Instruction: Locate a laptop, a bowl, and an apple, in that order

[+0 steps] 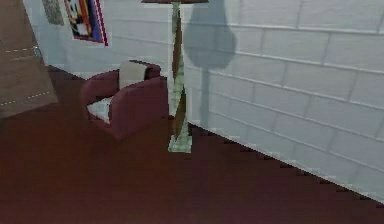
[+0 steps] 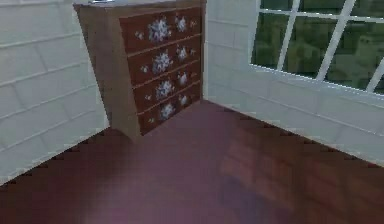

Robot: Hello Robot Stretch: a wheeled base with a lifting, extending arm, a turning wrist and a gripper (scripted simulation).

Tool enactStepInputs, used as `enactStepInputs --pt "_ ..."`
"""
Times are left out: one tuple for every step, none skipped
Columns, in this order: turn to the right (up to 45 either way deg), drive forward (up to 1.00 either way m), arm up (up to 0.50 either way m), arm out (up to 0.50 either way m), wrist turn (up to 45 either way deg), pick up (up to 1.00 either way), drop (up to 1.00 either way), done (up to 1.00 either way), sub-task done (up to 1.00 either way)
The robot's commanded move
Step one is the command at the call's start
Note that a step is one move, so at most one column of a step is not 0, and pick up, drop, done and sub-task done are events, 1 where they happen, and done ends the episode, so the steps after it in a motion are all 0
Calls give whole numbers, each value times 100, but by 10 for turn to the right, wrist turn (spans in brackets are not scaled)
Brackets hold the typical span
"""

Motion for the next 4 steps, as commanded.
enactStepInputs --pt "-450 0 0 0 0 0 0 0 0" --pt "0 100 0 0 0 0 0 0 0" --pt "-30 0 0 0 0 0 0 0 0" --pt "0 100 0 0 0 0 0 0 0"
